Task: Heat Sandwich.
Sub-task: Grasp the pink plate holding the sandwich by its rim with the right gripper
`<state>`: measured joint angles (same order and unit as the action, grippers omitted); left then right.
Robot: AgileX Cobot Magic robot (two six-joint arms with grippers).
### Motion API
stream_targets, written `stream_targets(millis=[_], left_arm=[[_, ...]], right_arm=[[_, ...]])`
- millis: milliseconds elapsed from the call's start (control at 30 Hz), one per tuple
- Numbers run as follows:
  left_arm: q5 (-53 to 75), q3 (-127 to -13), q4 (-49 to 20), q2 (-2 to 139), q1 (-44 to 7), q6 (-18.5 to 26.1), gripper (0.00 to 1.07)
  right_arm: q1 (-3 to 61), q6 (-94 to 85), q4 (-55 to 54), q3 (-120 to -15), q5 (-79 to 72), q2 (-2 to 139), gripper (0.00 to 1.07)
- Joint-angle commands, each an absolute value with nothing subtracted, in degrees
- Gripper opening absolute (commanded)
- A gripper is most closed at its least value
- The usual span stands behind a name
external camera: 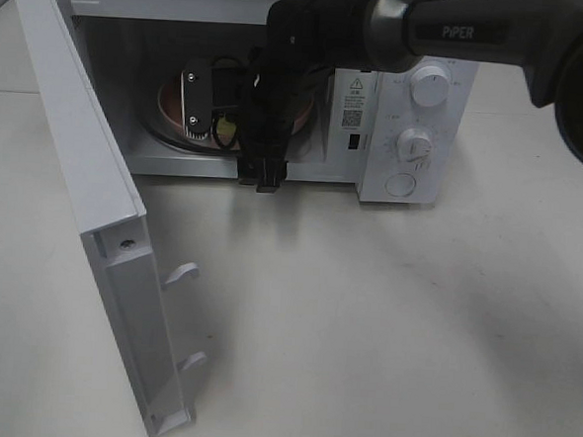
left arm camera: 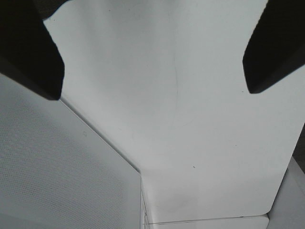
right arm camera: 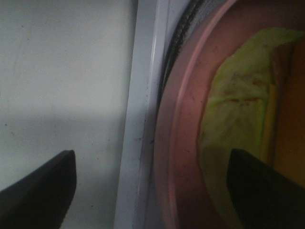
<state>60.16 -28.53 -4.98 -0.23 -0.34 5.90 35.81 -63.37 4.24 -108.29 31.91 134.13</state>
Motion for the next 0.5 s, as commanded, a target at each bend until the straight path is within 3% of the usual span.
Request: stream_targets(millis=[33, 233, 400, 500], left_arm=[[59.47, -28.30, -5.44, -1.83, -0.11, 5.90, 0.98], [59.47, -28.30, -5.44, -1.83, -0.11, 5.90, 0.98], [59.47, -28.30, -5.44, -1.83, -0.11, 5.90, 0.98], [59.47, -28.30, -5.44, -1.83, -0.11, 5.90, 0.98]], right_arm=[[35.47, -61.59, 4.30, -110.24, 32.89, 136.02, 0.81], [35.47, -60.79, 4.07, -111.04, 32.95, 137.40, 0.79], [35.47, -60.28, 3.78, -111.04, 33.17, 137.68, 0.68], [35.47, -58.73, 3.84, -111.04, 34.21, 137.62, 0.41]])
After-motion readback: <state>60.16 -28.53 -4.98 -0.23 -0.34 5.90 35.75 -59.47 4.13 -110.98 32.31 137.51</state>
